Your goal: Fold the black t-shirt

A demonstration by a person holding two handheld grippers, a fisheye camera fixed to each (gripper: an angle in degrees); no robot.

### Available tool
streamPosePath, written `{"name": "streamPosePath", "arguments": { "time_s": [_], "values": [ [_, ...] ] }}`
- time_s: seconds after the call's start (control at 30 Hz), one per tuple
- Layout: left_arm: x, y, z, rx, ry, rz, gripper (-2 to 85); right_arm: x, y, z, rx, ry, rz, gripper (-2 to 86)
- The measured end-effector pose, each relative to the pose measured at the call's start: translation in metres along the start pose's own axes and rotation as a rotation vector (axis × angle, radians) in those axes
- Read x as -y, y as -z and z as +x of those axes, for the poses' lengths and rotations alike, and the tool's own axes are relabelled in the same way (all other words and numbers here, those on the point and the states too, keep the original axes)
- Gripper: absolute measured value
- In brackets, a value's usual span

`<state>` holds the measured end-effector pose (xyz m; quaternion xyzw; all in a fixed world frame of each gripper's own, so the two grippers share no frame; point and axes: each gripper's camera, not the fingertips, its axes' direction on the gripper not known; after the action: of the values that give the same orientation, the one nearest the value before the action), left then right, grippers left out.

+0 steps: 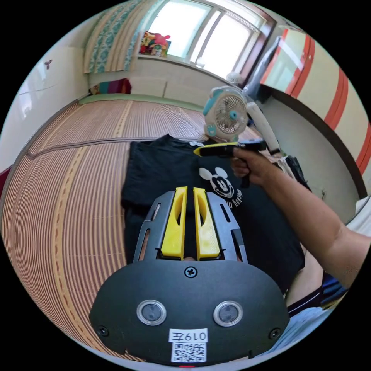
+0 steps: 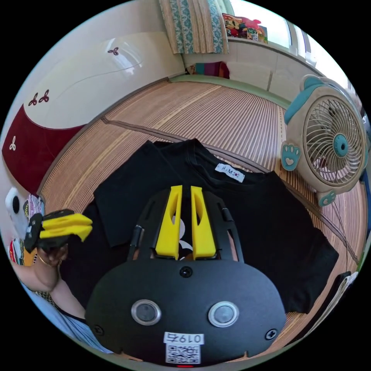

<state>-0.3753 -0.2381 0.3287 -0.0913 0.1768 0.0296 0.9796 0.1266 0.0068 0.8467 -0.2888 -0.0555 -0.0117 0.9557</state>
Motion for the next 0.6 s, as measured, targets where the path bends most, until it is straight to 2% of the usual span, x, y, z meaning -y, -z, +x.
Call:
{"name": "streamPosePath", "arguments": {
  "time_s": [0.13, 0.3, 0.47, 0.6],
  "values": [
    [-0.003, -0.024, 0.006, 0.028, -0.046, -0.124, 1.2, 0.004, -0.016, -0.009, -0.029, 0.015, -0.024, 1.1],
    [-0.002, -0.021, 0.001, 0.038, -0.052, -0.133, 1.2, 0.014, -0.018, -0.019, -0.065, 0.023, 0.019, -0.8],
    [0.0, -0.012, -0.004, 0.04, -0.062, -0.149, 1.3, 0.03, -0.039, -0.038, -0.192, 0.043, -0.075, -0.2],
    [0.0, 0.028, -0.024, -0.03, 0.008, -0.077, 1.4, 0.049, -0.024, -0.05, -0.108, 0.054, 0.037, 3.1]
  ]
}}
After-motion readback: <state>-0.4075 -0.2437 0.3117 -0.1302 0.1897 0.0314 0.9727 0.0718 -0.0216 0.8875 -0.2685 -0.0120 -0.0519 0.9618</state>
